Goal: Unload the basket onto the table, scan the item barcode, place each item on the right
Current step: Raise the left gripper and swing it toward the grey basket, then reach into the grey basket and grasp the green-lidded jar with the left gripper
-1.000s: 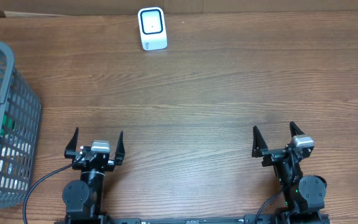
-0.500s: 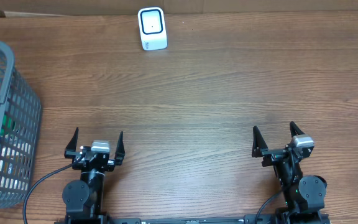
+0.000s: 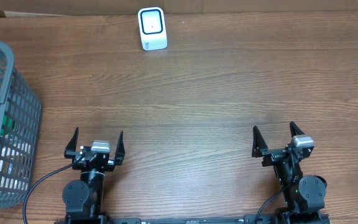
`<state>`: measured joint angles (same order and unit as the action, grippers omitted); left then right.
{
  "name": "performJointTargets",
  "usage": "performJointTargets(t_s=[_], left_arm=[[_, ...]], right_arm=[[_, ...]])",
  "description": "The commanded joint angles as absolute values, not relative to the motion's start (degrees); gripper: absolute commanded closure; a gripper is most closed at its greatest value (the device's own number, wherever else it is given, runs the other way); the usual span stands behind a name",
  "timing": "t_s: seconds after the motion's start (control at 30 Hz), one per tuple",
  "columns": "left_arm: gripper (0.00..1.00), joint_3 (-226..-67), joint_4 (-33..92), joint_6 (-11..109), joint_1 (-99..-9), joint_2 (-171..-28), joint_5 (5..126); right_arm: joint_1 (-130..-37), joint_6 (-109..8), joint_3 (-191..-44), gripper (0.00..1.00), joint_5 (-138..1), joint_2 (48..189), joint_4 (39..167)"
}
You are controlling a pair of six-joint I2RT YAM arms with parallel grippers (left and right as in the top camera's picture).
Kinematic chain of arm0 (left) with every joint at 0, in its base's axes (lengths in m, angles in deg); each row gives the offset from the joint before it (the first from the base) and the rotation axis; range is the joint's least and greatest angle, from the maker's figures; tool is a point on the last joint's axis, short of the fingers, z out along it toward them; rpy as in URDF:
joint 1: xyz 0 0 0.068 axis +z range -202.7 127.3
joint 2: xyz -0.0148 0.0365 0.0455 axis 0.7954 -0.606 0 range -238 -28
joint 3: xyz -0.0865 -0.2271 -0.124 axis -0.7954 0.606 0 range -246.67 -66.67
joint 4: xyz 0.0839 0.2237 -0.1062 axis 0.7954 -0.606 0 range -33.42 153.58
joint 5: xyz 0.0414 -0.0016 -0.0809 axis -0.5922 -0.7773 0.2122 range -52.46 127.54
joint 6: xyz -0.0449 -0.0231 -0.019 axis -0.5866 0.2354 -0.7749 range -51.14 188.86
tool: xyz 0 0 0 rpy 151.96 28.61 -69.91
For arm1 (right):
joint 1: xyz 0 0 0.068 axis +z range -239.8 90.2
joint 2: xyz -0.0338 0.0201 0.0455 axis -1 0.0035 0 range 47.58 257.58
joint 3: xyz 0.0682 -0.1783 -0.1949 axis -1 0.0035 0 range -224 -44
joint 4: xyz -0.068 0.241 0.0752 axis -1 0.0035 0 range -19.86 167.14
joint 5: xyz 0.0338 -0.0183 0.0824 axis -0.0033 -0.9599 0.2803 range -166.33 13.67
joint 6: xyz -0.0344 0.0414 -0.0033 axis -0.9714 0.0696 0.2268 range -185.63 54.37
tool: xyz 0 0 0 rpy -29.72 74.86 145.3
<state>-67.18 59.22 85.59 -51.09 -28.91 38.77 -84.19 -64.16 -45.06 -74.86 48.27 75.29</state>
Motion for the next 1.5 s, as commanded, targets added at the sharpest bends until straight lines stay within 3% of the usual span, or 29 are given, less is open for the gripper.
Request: performJointTargets(t_s=[0.0,0.37,0.57,0.8,0.97,1.17,1.33,1.47], left_arm=[[0.00,-66.96,59.14,86.53,-50.89,-28.30,38.81],[0.00,-66.96,59.22,87.25,-50.89,-28.30,39.08],[0.00,-67.75,59.99,73.19,-50.89,-28.32,40.13],[0.00,-78.37,53.58,66.75,-50.89,-31.82,40.17],[0.00,-91.62,48.97,64.49,-50.89,-43.12,44.34],[0.00,-114.52,32.71,63.49,-50.89,-63.79,46.16],[0.01,-147.48,5.83,63.51,-50.89,-86.70,51.27],[0.01,-161.43,-7.07,63.53,-50.89,-97.41,56.45]], right_arm=[[-84.46,-64.18,-44.47,0.00,-75.21,47.74,74.96],[-84.46,-64.20,-44.47,0.00,-75.21,47.74,74.96],[-84.46,-64.20,-44.47,0.00,-75.21,47.74,74.96],[-84.46,-64.18,-44.47,0.00,-75.21,47.74,74.96],[-84.46,-64.18,-44.47,0.00,-75.21,47.74,74.96],[-84.46,-64.18,-44.47,0.00,-75.21,47.74,74.96],[-84.46,-64.18,-44.47,0.00,-75.21,47.74,74.96],[-84.46,-64.20,-44.47,0.00,-75.21,47.74,74.96]])
